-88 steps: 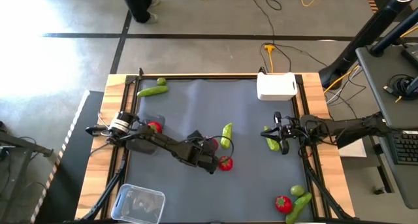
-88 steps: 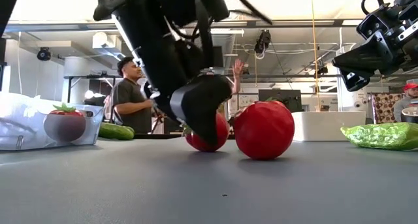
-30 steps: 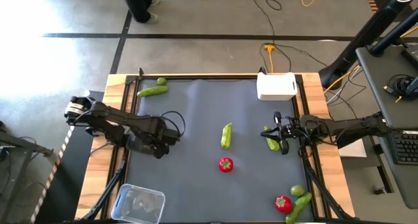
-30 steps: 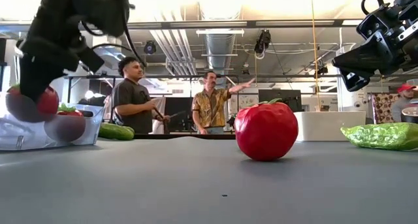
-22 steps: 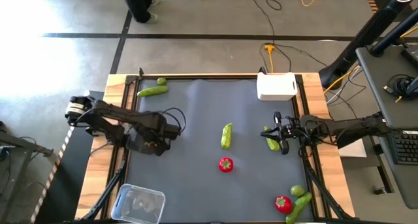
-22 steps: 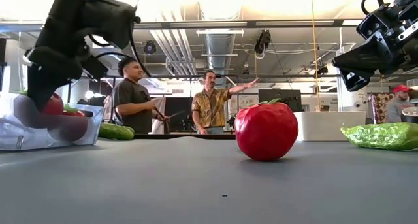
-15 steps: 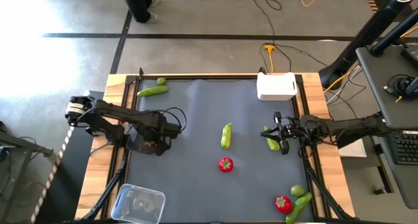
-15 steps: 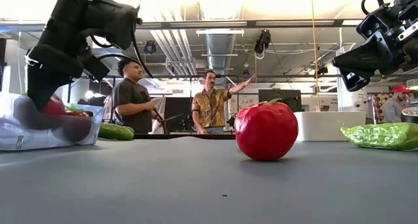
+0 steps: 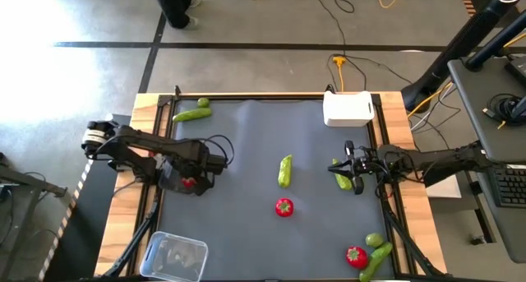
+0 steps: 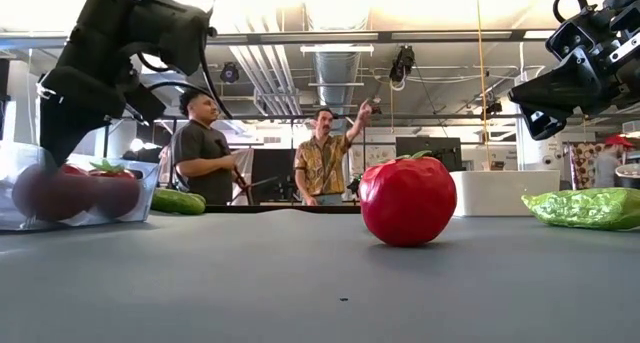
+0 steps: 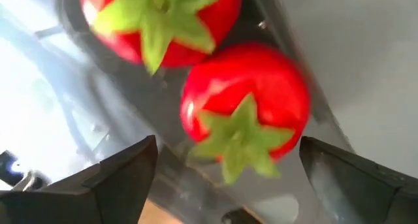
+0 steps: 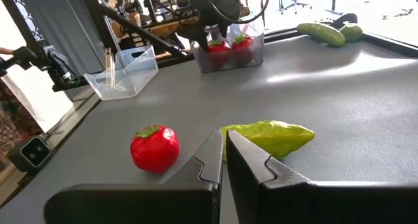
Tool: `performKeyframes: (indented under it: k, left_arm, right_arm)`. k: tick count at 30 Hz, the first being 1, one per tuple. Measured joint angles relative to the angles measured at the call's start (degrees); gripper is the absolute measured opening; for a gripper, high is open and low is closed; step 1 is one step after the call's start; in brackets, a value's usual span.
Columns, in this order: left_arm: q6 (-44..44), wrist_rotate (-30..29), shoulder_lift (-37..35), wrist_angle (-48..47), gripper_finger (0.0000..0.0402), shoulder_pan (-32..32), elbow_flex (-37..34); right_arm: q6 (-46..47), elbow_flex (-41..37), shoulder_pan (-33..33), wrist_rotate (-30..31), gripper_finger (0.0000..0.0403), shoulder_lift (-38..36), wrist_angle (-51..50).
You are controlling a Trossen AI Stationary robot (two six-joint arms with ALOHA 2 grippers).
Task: Sort produce into baskets
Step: Put the top tomato into the black transparent bin
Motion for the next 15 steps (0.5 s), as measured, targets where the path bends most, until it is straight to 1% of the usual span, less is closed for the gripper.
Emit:
performKeyframes:
  k: [2,5,9,12,15]
  left_arm:
    - [-0.18,1.16,-0.16,-1.83,0.0354,-0.09,1.42]
    - [0.22,1.37,-0.45,-4.77,0.0354,-0.52,4.93]
    - [2.27,1.25,-0.98,-4.59,0.0355,-1.58,10.76]
    - [3.32,-0.99,-0.98,-1.80,0.0355,-2.80,15.49]
    - [4.26,-4.66,-1.00,5.51,0.0355,-4.74,19.18]
  right_arm:
    - [0.00,0.00,0.00,0.00,0.0013,0.00,0.00]
    - [0.00,0.00,0.00,-0.02,0.0013,0.00,0.00]
    - [-0.02,0.00,0.00,0.00,0.0013,0.00,0.00]
    - [-0.02,0.00,0.00,0.00,0.0013,0.00,0.00]
    - [0.00,0.00,0.00,-0.01,0.0013,0.00,0.00]
